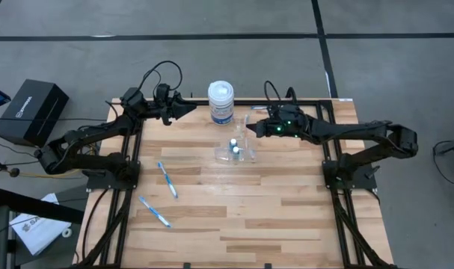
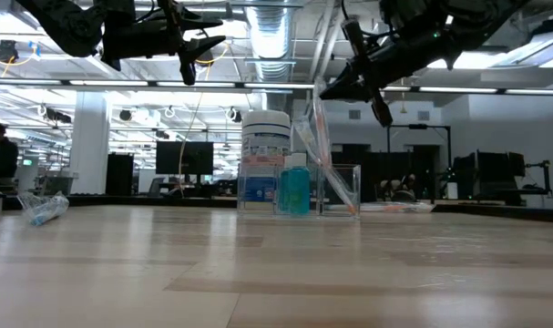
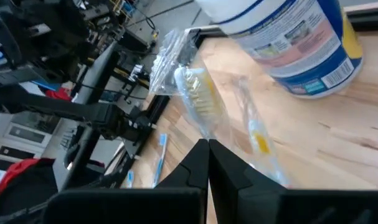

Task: Pick & Place toothbrushing station
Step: Put the bottom orange toothbrush into the transparent organizer

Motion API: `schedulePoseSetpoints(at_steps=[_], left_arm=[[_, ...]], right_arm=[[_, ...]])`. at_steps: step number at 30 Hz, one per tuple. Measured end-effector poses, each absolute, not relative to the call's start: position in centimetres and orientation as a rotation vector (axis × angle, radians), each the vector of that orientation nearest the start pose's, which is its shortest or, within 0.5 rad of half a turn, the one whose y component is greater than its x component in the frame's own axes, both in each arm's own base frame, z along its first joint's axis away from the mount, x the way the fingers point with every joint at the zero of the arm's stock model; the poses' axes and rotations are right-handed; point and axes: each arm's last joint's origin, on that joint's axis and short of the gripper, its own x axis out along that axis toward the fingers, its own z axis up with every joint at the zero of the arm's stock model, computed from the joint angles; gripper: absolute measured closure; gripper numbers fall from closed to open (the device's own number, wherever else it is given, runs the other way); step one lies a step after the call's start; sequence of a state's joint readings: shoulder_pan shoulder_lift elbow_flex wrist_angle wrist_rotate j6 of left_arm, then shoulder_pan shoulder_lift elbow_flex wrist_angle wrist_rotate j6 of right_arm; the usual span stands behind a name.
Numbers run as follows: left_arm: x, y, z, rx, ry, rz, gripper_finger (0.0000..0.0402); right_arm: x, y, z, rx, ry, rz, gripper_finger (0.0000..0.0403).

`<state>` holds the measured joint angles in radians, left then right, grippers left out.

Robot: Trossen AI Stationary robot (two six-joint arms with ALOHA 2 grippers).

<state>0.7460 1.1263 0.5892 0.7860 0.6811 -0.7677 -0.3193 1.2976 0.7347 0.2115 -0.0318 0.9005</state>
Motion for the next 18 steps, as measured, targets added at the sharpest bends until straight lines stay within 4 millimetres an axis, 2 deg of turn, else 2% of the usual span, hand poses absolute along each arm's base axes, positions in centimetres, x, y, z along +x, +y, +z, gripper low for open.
schedulePoseSetpoints(at_steps=[18], left_arm=[[18.5,14.6,29.0,-0.602,-0.201,-0.011,0.0286]], right_arm=[[26.6,-4.5,22.5,0.909,0.377,-0.404,0.0403]])
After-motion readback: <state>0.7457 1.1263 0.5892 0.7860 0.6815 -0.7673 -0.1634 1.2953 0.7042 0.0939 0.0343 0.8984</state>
